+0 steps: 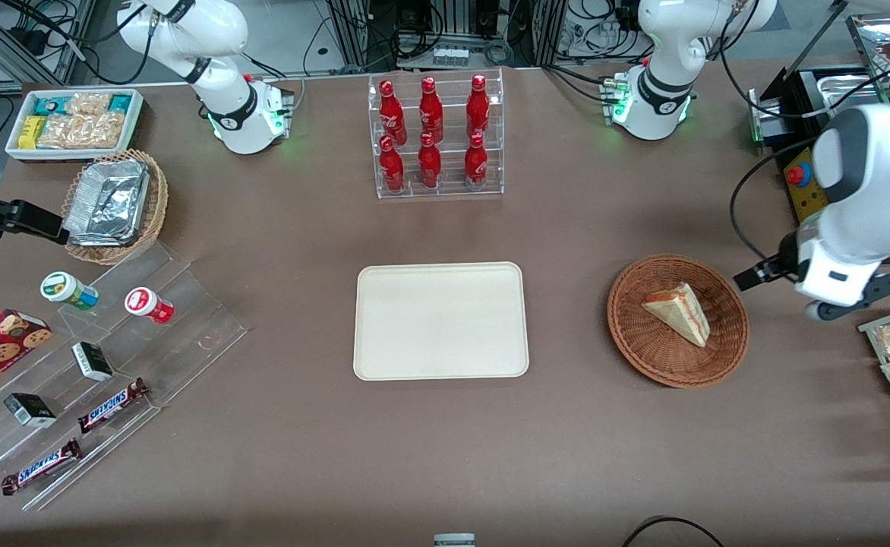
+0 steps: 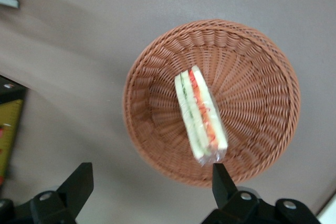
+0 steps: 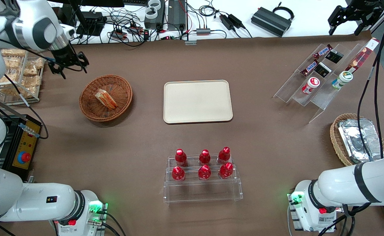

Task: Place sandwich from basket to tray
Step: 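Move the left gripper toward the sandwich in the wicker basket, then lower the left gripper and grasp the wrapped sandwich upright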

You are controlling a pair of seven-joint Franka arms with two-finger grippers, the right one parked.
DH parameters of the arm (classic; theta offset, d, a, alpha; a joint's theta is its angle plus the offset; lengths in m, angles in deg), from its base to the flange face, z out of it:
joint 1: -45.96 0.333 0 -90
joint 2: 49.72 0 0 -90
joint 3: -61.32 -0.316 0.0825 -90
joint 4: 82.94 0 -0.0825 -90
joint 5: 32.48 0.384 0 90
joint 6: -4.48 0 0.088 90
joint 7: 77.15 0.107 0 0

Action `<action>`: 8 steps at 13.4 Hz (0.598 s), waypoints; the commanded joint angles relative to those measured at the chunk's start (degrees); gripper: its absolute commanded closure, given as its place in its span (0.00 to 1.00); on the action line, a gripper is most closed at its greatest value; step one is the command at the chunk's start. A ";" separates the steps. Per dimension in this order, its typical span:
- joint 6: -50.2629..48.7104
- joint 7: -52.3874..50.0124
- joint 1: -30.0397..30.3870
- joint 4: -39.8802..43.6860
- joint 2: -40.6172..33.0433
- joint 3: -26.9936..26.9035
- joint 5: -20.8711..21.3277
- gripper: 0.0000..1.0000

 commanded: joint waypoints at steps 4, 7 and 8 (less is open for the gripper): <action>18.85 -15.73 -3.85 -13.70 -1.64 0.04 -1.35 0.00; 21.60 -17.15 -5.43 -15.38 0.38 0.04 -1.35 0.00; 23.70 -17.41 -5.52 -16.51 0.73 0.13 -1.35 0.00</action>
